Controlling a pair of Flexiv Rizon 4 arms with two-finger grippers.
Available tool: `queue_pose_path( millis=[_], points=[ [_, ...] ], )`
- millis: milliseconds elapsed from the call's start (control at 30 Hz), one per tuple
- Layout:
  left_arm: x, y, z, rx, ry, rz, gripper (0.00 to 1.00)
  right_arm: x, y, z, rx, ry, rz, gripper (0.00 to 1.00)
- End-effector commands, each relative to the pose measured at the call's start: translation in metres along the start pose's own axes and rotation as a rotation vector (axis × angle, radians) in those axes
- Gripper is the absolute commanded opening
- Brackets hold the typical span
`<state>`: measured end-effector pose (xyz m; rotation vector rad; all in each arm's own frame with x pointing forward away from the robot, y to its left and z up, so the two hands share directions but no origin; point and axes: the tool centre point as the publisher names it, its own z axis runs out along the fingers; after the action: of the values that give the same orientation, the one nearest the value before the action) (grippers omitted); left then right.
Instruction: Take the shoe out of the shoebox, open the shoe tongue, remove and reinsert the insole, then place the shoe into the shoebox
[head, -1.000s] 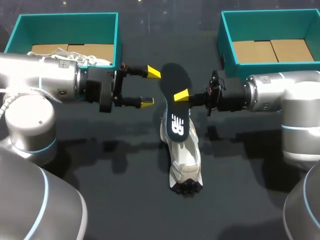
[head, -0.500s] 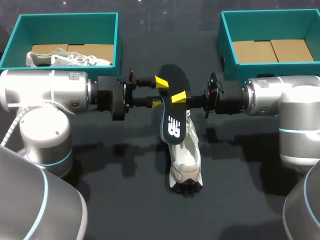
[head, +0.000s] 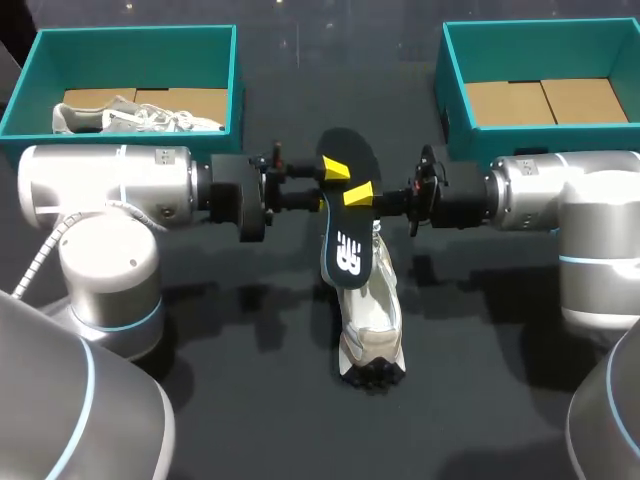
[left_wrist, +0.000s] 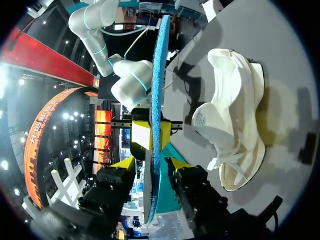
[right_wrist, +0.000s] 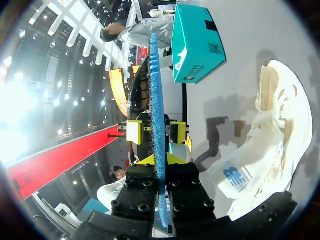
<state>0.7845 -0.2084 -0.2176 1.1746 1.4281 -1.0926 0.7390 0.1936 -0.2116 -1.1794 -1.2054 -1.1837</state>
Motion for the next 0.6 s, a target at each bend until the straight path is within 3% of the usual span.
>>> queue_pose_path(
  millis=[33,600],
  points=[
    [0.0000,0.0011,0.0058,-0.002,-0.004,0.003,0.38,-0.0003,-0.0010,0.0006,0.000,-0.002,0.000,0.00],
    [0.0024,0.0027,0.0131,-0.009,0.004,0.038,0.25,-0.0003,-0.0010,0.0006,0.000,-0.002,0.000,0.00]
  ],
)
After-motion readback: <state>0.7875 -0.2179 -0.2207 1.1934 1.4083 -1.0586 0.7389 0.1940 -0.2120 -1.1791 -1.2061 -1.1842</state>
